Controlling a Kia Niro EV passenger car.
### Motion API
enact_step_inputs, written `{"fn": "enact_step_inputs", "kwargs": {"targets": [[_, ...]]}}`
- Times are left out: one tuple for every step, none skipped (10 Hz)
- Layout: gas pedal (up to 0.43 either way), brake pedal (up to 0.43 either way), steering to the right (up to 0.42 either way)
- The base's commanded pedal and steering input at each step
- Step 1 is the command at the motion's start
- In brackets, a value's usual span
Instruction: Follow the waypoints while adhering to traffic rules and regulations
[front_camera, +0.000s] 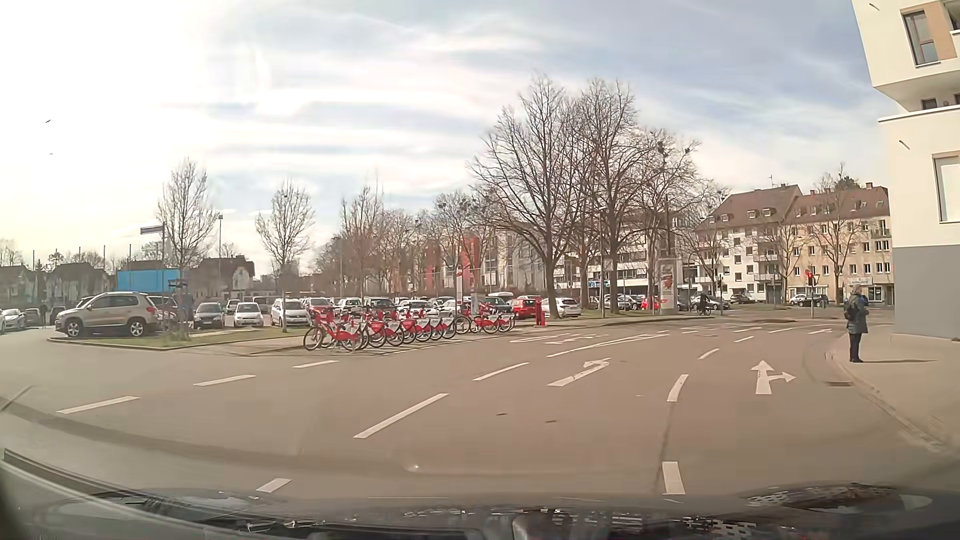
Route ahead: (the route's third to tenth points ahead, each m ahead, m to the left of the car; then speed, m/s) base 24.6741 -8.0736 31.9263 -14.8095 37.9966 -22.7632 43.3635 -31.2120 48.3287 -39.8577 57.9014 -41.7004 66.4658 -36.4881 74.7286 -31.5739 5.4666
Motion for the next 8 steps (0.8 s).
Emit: {"fn": "enact_step_inputs", "kwargs": {"targets": [[0.039, 0.000, 0.010], [0.039, 0.000, 0.014], [0.039, 0.000, 0.037], [0.039, 0.000, 0.068], [0.039, 0.000, 0.094], [0.039, 0.000, 0.113], [0.039, 0.000, 0.126], [0.039, 0.000, 0.129]]}}
